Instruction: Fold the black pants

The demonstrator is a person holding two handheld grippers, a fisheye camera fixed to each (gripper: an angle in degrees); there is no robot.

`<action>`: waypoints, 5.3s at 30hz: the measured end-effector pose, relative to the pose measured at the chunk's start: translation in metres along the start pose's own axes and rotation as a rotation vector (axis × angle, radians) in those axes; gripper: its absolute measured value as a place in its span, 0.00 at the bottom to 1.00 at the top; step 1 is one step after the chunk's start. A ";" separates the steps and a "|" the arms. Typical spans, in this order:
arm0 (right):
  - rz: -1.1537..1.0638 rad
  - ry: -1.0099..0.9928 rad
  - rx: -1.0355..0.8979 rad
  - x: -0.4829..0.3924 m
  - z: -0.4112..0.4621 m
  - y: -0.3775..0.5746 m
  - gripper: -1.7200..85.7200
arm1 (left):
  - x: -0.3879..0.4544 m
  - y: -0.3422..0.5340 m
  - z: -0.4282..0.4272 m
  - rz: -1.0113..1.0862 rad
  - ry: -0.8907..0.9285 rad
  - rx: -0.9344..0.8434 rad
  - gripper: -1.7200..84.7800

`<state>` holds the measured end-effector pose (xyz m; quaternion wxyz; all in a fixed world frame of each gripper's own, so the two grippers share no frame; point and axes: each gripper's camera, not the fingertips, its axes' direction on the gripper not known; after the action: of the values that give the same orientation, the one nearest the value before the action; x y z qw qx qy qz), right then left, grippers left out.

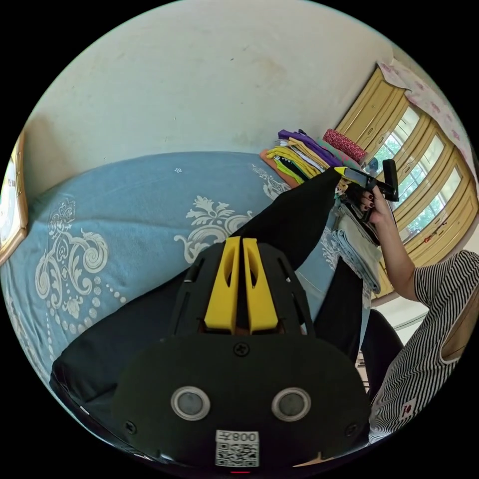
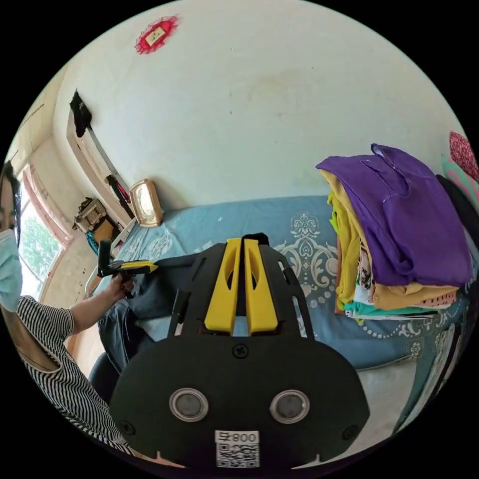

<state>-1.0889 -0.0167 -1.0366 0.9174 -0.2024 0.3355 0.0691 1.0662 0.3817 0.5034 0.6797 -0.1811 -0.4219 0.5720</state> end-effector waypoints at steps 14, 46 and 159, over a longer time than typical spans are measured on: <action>0.039 0.209 -0.270 -0.009 0.080 0.003 0.05 | -0.030 0.065 -0.002 -0.147 -0.074 0.042 0.09; 0.187 0.157 -0.302 -0.032 0.033 0.065 0.02 | -0.026 0.271 -0.028 -0.294 -0.268 -0.051 0.02; 0.532 0.194 -0.402 0.075 0.035 0.216 0.08 | 0.046 0.368 0.079 -0.089 -0.264 -0.252 0.06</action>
<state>-1.0671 0.1937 -1.1308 0.7728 -0.2902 0.4418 0.3512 0.7741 0.5090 0.2973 0.6149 -0.1692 -0.5834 0.5030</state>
